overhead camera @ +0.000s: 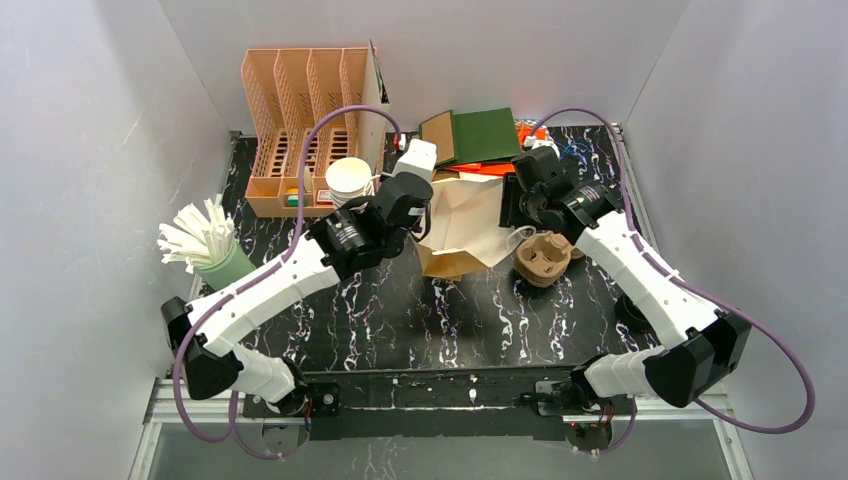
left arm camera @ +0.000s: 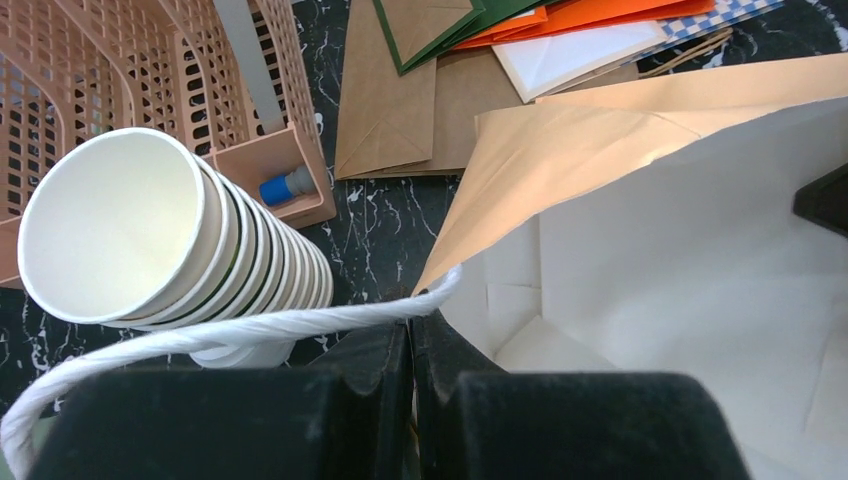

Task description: Pack the takeout coffee

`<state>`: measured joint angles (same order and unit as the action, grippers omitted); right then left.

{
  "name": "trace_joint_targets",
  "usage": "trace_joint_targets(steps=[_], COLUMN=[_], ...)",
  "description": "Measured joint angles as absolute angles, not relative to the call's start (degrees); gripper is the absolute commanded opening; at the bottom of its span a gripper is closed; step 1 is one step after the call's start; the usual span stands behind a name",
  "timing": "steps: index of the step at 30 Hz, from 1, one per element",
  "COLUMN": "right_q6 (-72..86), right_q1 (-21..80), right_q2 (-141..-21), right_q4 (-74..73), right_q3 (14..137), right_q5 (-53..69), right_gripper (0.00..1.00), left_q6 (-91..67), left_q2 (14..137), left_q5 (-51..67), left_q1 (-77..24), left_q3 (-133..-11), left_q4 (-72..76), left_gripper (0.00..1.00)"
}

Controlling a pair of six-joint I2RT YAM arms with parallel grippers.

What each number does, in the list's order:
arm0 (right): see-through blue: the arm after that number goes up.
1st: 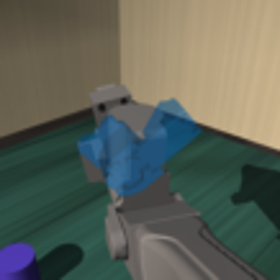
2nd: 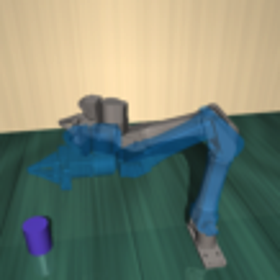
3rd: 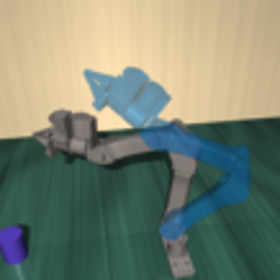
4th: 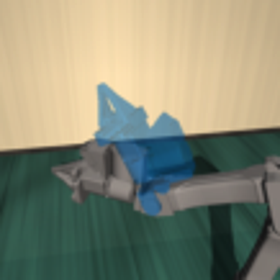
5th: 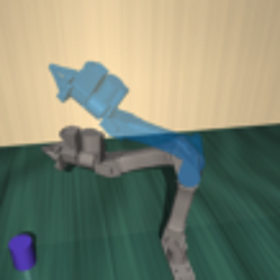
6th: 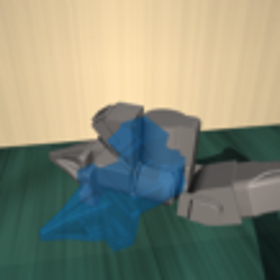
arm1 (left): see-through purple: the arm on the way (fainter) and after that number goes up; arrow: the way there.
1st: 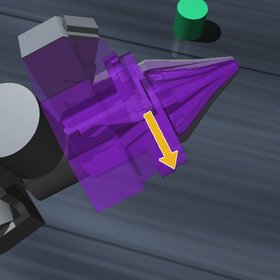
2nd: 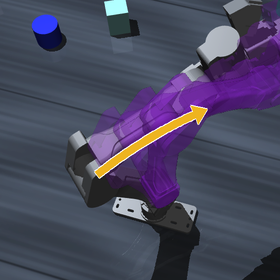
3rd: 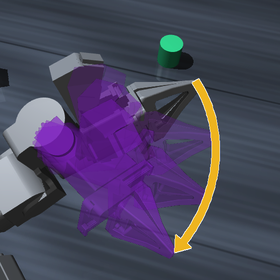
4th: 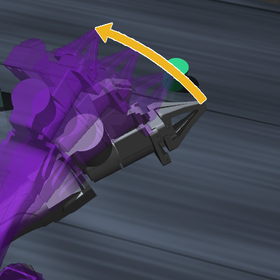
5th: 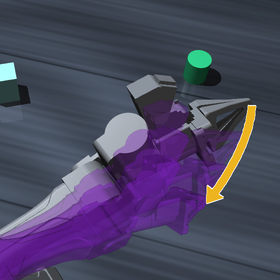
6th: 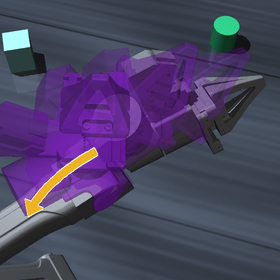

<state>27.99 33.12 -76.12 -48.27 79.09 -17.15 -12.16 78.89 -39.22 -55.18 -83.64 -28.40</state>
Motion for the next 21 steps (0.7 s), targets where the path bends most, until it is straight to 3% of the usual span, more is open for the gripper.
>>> trace_joint_targets(steps=[21], right_q6=[25.0], right_q1=[33.1], right_q2=[-80.3], right_q4=[-53.5], right_q3=[86.2], right_q5=[-25.2], right_gripper=[0.50], left_q6=[-7.8], left_q2=[85.1], left_q5=[-44.4], left_q1=[-55.4], left_q3=[-89.9], left_q4=[-32.2], left_gripper=[0.00])
